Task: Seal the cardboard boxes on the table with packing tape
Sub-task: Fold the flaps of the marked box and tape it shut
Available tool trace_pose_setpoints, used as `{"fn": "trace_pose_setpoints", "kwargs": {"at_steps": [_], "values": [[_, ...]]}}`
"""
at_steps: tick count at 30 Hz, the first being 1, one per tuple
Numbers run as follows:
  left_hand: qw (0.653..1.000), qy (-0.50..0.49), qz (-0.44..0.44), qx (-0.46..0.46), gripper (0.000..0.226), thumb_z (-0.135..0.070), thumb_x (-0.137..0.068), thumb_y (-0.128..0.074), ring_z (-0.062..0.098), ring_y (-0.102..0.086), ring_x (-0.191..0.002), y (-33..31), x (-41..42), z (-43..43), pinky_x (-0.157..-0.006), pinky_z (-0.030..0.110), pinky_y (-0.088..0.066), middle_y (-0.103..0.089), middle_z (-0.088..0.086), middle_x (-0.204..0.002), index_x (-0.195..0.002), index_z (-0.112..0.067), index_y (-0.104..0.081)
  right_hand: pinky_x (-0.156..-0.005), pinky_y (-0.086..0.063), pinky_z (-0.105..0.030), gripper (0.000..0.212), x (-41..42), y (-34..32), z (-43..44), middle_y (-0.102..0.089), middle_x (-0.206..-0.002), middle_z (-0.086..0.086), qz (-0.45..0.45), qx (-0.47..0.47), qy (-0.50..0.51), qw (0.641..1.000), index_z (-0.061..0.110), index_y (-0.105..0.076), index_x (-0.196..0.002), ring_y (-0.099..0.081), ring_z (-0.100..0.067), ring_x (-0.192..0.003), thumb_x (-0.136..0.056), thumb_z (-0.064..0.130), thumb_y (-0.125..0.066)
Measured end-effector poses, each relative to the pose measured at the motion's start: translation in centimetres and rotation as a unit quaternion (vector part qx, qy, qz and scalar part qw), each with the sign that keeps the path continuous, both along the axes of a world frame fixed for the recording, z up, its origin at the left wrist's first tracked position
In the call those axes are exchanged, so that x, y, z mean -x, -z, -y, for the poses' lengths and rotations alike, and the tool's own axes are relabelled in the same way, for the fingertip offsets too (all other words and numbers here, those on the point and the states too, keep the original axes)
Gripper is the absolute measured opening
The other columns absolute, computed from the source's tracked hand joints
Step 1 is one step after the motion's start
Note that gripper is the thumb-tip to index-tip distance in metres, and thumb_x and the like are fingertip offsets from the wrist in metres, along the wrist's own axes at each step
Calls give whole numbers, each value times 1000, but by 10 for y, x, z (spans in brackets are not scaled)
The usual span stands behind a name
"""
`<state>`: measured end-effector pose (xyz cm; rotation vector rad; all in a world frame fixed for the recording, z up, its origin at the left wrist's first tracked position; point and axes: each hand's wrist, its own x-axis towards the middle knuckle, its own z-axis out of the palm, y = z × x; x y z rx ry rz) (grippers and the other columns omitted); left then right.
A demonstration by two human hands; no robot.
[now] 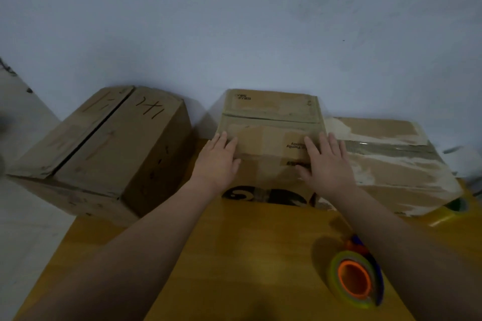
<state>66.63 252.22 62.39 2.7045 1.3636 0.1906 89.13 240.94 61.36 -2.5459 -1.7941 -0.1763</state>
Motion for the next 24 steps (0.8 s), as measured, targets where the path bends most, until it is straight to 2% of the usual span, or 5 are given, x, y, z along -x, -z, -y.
{"fn": "trace_pose_setpoints", "kwargs": {"at_steps": [8, 14, 16, 20, 24], "values": [[998, 32, 40, -33, 52, -38, -99, -39, 18, -10, -144, -19, 96, -13, -112, 29, -1, -18, 3, -157, -147, -22, -28, -116, 5, -41, 58, 126, -34, -34, -33, -151, -9, -84, -119, -122, 982, 24, -35, -145, -18, -26, -143, -92, 44, -46], [996, -12, 34, -85, 49, -38, -97, -42, 22, -17, -143, -25, 231, -62, -110, 31, -3, -27, 6, -154, -142, -20, -37, -117, 5, -41, 54, 251, -40, -76, -29, -153, -1, -161, -138, -151, 965, 29, -34, -145, -14, -18, -144, -94, 44, -43], [996, -50, 12, -66, 49, -44, -97, -37, 25, -16, -143, -20, 279, -83, -114, 40, -5, -26, 8, -154, -141, -23, -39, -117, 5, -42, 53, 291, -36, -86, -28, -154, -1, -178, -134, -150, 963, 29, -33, -145, -13, -18, -144, -95, 43, -44], [980, -190, -56, 35, 50, -61, -94, -15, 34, 3, -144, -1, 354, -115, -110, 59, 5, -2, 5, -159, -140, -49, -30, -115, 6, -41, 46, 358, -23, -98, -26, -155, -1, -208, -119, -129, 962, 30, -40, -141, -13, -17, -144, -96, 40, -44], [980, -156, -25, 117, 56, -65, -91, -19, 40, -18, -138, 7, 379, -125, -113, 49, -17, -14, 16, -153, -143, -46, -27, -117, 0, -42, 32, 393, -13, -98, -33, -151, -2, -225, -123, -87, 963, 29, -54, -125, -21, -18, -142, -96, 38, -45]]}}
